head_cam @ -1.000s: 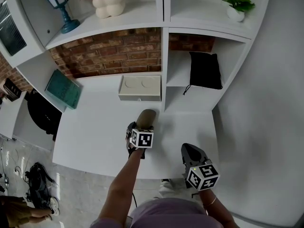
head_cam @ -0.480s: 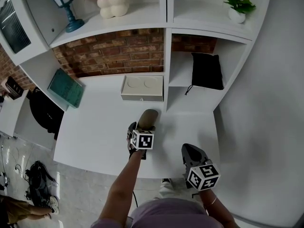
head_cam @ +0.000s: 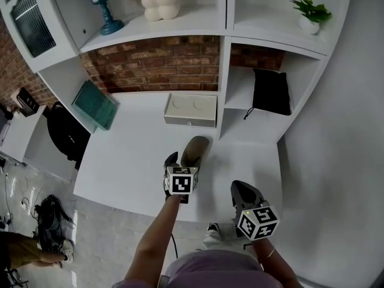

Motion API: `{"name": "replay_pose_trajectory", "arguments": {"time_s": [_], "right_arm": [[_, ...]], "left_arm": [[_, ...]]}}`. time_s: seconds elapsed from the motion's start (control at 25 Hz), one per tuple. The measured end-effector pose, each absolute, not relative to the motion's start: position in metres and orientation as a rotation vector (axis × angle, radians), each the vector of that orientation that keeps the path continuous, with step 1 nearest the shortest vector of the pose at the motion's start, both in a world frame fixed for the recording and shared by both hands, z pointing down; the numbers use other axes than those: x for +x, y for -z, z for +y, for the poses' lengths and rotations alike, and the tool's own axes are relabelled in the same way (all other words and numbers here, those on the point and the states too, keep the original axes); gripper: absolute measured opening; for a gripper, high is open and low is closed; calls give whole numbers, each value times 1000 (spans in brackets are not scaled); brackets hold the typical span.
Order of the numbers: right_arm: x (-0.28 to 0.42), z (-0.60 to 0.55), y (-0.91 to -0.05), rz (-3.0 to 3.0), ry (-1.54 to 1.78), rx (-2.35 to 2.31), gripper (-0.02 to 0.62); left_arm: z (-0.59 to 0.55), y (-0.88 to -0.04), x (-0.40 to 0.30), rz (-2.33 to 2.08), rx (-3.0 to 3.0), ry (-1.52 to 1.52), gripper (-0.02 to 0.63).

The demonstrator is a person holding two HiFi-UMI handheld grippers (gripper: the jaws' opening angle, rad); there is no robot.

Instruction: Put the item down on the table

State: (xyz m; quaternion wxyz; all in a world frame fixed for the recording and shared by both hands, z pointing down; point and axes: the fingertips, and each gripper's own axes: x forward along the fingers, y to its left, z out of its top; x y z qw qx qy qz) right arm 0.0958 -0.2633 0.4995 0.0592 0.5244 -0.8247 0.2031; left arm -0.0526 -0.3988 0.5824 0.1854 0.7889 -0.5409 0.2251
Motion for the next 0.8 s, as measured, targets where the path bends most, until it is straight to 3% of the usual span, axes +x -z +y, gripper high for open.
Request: {"name": "replay_pose_trajectory", "arguments": {"time_s": [0.28,0.8], "right_arm": [[82,-260,-494,-2535,-600,1546,2],[59,-250,-490,-2568,-583,1485,2]], "left_arm": [[-379,-555,-77,-1584,2219,-517,268],[-335,-541,-113,-1654,2202,-442,130]]}}
